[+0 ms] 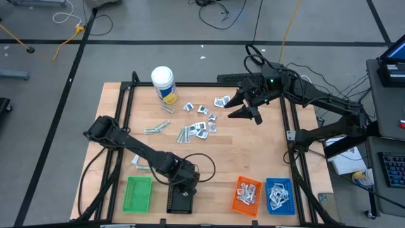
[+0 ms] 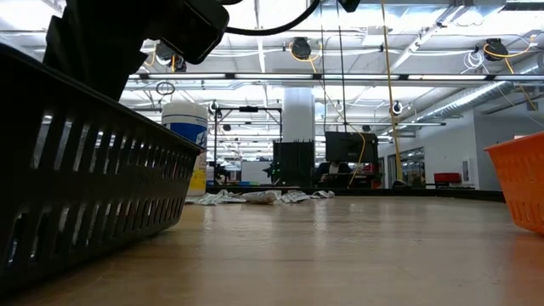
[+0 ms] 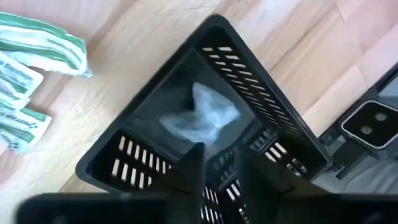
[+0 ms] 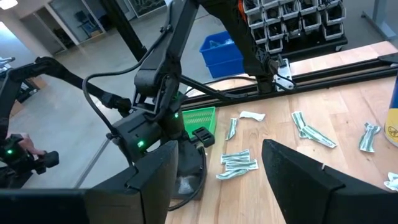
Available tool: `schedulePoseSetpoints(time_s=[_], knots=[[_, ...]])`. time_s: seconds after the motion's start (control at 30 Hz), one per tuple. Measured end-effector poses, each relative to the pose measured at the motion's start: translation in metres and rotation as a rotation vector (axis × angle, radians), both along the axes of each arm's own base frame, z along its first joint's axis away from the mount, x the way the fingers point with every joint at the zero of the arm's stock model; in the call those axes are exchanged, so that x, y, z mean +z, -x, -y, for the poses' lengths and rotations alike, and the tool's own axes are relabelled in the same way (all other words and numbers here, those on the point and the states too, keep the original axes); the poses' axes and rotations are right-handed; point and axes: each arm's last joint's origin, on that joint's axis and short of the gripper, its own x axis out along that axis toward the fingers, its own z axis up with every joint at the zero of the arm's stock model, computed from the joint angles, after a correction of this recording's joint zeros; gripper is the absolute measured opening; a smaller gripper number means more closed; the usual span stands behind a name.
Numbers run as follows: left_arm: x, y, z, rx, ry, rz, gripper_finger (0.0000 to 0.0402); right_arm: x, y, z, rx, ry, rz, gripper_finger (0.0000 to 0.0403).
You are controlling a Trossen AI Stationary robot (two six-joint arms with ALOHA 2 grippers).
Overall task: Pick & Place First Aid Supplies
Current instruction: Put the towelette pack into the black bin
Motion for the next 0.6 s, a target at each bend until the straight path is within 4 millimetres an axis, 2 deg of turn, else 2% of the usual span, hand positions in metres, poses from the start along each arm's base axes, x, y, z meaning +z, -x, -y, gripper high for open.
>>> schedulePoseSetpoints(time_s=[0.17,0.27,0.43,0.6], knots=[[0.004,-0.001,-0.005,-0.025,-0.003,0.021,0.017,0.0,0.0,0.0,0.001,0.001,-0.004,0.0232],[0.021,0.003,-0.011,-0.034,-0.113,0.132,0.0202,-0.002,0.001,0.0,0.006,0.013,-0.017,0.0232],[0.059,0.021,-0.016,0.01,-0.403,0.378,0.0221,-0.006,0.002,-0.001,0.013,0.02,-0.054,0.0232],[0.086,0.04,-0.029,0.066,-0.602,0.529,0.0223,-0.014,0.0,0.0,0.017,0.03,-0.067,0.0233]])
